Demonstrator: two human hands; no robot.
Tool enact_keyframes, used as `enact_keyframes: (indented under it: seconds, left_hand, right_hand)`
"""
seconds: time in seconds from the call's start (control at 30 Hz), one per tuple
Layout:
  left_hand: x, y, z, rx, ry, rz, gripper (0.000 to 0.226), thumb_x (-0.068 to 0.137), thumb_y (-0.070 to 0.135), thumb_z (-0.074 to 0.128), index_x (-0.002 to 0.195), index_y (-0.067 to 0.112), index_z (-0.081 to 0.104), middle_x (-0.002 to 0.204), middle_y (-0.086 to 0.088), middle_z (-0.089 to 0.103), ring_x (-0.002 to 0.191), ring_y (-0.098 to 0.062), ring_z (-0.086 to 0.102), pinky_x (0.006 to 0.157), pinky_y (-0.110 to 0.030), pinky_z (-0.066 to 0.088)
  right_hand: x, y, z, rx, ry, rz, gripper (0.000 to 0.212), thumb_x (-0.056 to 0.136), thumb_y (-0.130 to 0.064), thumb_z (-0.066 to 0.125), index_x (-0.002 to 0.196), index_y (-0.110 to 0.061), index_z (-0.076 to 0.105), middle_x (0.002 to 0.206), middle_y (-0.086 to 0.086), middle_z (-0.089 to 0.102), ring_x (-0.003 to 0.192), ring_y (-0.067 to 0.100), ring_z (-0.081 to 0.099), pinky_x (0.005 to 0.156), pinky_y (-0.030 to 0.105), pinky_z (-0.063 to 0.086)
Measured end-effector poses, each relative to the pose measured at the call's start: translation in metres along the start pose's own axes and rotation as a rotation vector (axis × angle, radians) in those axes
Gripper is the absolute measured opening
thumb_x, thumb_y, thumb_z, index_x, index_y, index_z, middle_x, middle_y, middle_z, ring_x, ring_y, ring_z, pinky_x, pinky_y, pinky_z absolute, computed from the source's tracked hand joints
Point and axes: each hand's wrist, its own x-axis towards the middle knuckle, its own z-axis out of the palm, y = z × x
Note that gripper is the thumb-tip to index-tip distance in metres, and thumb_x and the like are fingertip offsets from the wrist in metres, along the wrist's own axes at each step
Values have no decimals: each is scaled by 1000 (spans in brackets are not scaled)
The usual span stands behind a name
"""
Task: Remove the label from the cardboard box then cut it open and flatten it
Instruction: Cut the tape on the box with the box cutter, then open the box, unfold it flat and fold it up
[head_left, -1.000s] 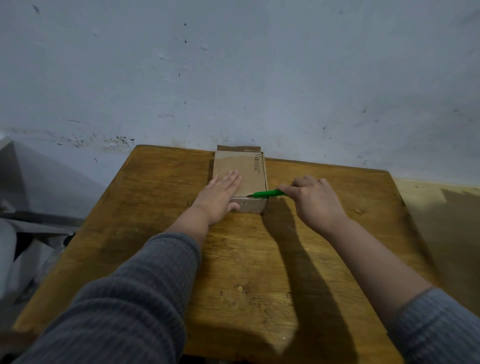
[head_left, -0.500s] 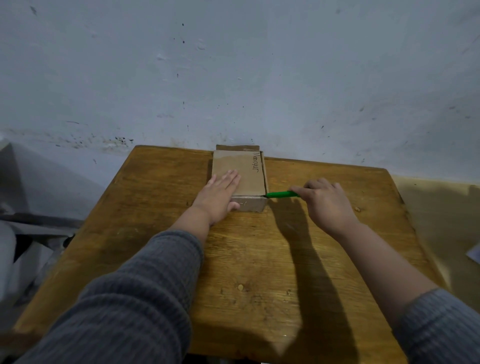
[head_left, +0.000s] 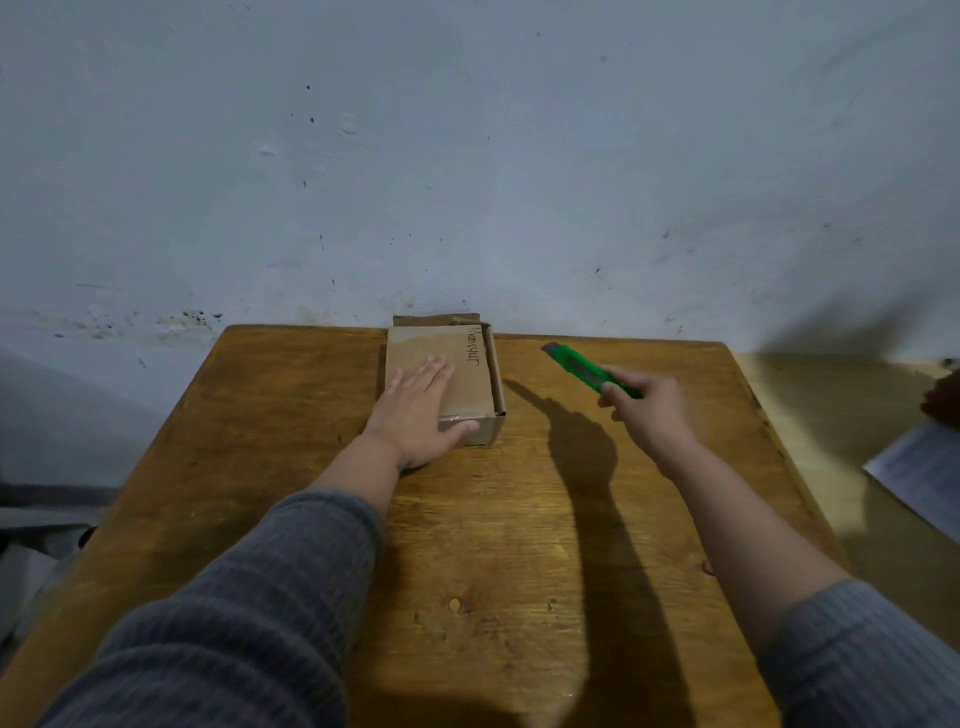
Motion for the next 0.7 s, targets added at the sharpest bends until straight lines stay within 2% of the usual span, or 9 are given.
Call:
enact_keyframes:
  seconds: [0.07,0.17,0.27,0.37,0.43,0.5,0.6,0.7]
  left_hand:
    - [6,3,-1,2,-39,-7,93,86,71,34,152,15,2,161,-2,1,147,-16,0,119,-44,0]
    - [7,2,3,45,-67,-22,92,86,73,24,151,14,-3,160,-3,-6,147,-15,-6,119,-45,-4]
    - [6,1,9,70,-33,-25,90,86,73,18,151,14,-3,160,-2,-7,146,-14,-7,119,-44,-4]
    - [8,0,11,91,-8,-28,90,85,74,15,151,15,-2,160,-1,-6,146,-13,-7,119,-45,-2]
    - [8,-1,14,98,10,-26,91,84,75,13,151,15,-2,160,-1,-5,146,-13,-6,119,-45,-2]
    - [8,-2,16,89,27,-23,91,83,75,10,151,16,-1,160,-1,-5,146,-12,-6,119,-45,-1]
    - [7,-2,15,88,34,-16,93,80,75,7,151,16,-1,159,0,-5,146,-12,-6,119,-46,0]
    - [7,-2,15,89,37,-11,91,82,75,7,151,16,-1,159,0,-5,146,-12,-6,119,-45,0]
  right_hand:
    - [4,3,7,161,-6,124,38,93,-10,51,128,-22,57,85,-1,68,65,10,54,51,22,39]
    - [6,2,12,301,-52,237,48,94,-1,44,137,-22,46,103,5,64,69,11,52,51,21,38]
    - [9,5,17,360,-44,325,47,94,-5,49,137,-22,45,115,3,55,85,18,58,68,30,50]
    - [21,24,30,241,113,326,44,84,-7,64,126,-21,57,129,7,56,102,21,60,80,31,54]
    - [27,36,37,98,225,334,41,81,-8,69,118,-22,63,129,9,56,106,24,61,83,34,55]
    - [29,46,41,-35,285,322,38,81,-15,69,118,-22,64,128,8,54,107,26,59,88,42,53]
    - [25,59,39,-303,317,278,39,83,-28,67,121,-22,62,127,4,55,119,26,48,96,43,37]
    - [26,69,37,-342,271,277,42,84,-34,65,124,-21,60,128,8,53,121,26,46,95,42,34]
